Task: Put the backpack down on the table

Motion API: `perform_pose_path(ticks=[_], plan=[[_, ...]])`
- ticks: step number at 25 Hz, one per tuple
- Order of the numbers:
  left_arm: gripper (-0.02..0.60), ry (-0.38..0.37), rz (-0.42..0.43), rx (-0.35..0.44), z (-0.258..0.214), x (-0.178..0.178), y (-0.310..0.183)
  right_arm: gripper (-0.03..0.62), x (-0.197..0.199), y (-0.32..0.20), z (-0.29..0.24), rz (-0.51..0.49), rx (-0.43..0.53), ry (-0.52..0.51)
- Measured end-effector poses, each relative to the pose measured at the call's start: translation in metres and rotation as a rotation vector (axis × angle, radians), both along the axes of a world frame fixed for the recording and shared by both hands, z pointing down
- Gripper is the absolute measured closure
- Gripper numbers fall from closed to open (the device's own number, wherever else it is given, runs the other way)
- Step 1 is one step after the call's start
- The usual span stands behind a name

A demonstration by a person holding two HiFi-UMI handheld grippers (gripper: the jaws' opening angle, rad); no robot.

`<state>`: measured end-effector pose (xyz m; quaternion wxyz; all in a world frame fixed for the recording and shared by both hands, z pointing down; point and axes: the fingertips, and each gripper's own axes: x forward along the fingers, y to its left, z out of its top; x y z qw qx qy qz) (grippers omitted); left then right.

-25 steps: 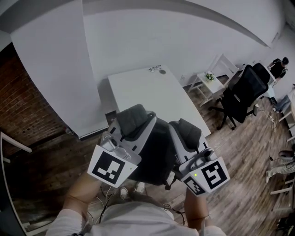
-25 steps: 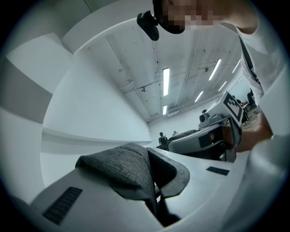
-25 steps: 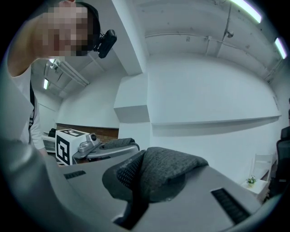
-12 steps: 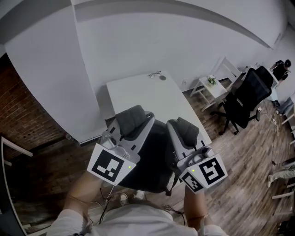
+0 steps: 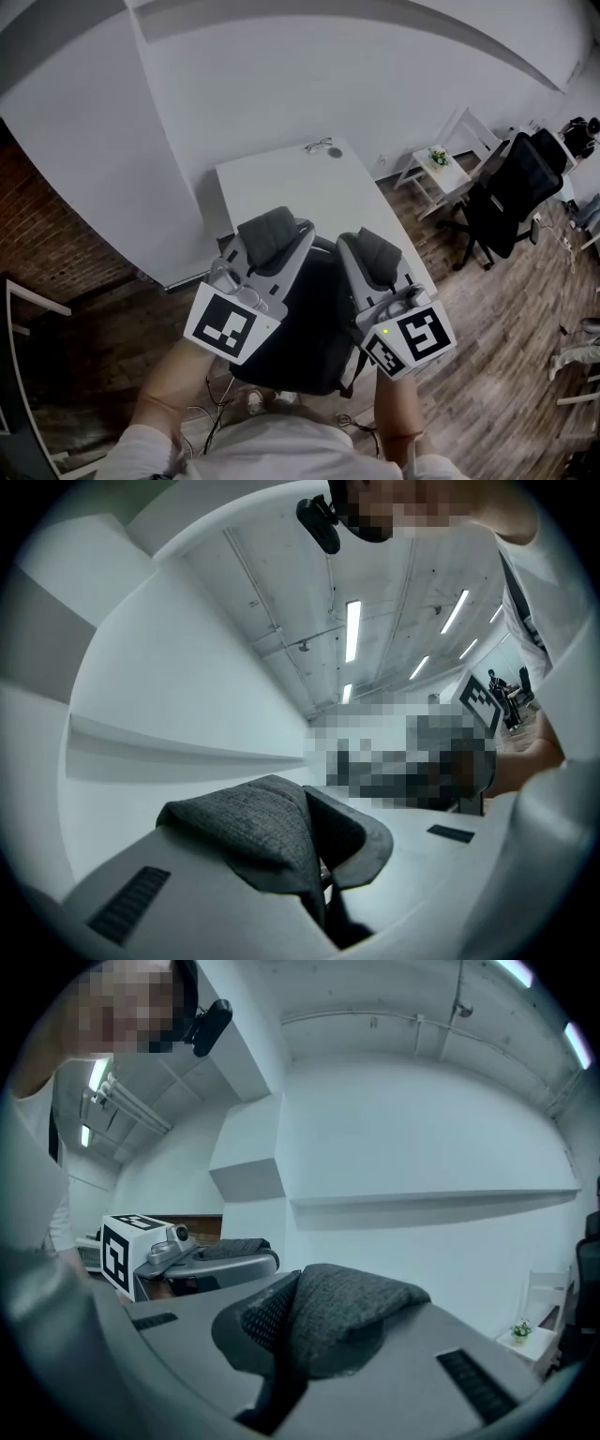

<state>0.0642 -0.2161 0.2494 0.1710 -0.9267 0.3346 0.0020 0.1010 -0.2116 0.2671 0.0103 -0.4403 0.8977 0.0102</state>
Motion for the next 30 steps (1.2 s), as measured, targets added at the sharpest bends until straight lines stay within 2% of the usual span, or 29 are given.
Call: perform_pose_path(ticks=[4, 10, 14, 24, 27, 30], plan=[[0.563, 0.013, -0.017, -0.019, 0.018, 0.001, -0.025, 0.553, 0.0, -0.024, 0.018, 0.001, -0.003, 0.052], [0.563, -0.059, -0.062, -0.04, 0.049, -0.001, -0.052, 0.553, 0.003, -0.058, 0.04, 0.019, -0.018, 0.096], [0.563, -0.069, -0.071, -0.064, 0.069, -0.005, -0.064, 0.553, 0.003, -0.073, 0.055, 0.04, -0.026, 0.115], [0.561, -0.126, -0.118, -0.237, 0.127, -0.01, -0.101, 0.551, 0.011, -0.109, 0.092, 0.073, -0.107, 0.117], [0.56, -0.163, -0.133, -0.273, 0.149, -0.007, -0.114, 0.551, 0.017, -0.121, 0.11, 0.059, -0.153, 0.106], [0.561, -0.196, -0.128, -0.347, 0.176, -0.003, -0.126, 0.551, 0.026, -0.134, 0.134, 0.067, -0.214, 0.126]])
